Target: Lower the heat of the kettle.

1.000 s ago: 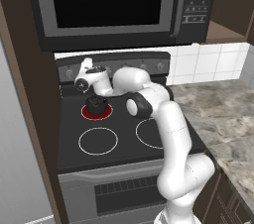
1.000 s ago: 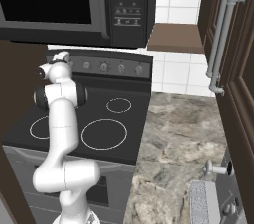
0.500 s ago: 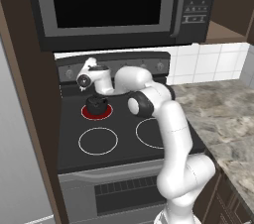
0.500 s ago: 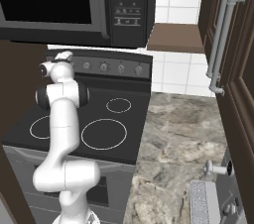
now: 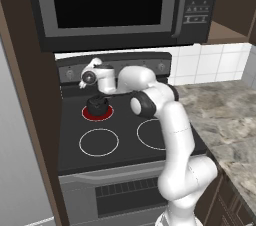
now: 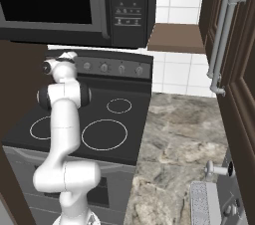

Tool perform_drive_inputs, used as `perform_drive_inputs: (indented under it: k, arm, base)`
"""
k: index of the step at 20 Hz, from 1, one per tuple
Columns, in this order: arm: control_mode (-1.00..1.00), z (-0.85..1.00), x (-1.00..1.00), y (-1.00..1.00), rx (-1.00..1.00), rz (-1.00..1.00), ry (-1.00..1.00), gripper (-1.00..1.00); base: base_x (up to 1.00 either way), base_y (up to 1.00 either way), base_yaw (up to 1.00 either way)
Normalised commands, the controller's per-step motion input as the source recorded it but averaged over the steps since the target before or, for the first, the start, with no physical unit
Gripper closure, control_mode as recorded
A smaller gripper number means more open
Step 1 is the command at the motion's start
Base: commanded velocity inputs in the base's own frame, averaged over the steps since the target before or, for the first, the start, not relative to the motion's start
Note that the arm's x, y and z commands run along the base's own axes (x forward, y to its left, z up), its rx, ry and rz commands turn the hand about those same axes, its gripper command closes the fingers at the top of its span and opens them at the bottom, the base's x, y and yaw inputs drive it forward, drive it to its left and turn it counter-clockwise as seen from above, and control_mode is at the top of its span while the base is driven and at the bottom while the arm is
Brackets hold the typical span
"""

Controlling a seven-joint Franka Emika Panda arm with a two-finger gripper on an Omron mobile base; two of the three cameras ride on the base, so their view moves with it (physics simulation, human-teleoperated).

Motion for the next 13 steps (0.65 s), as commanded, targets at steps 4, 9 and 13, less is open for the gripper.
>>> perform_drive_inputs:
  k: [4, 9, 13]
  arm:
    - [-1.0, 0.0, 0.0, -0.2, 0.27, -0.02, 0.0, 1.0]
    - [-1.0, 0.01, 0.0, -0.2, 0.32, -0.04, 0.0, 1.0]
    - [-1.0, 0.04, 0.01, -0.15, 0.34, -0.04, 0.0, 1.0]
  base:
    - [0.0, 0.0, 0.0]
    - [0.0, 0.0, 0.0]
    - [0.0, 0.0, 0.0]
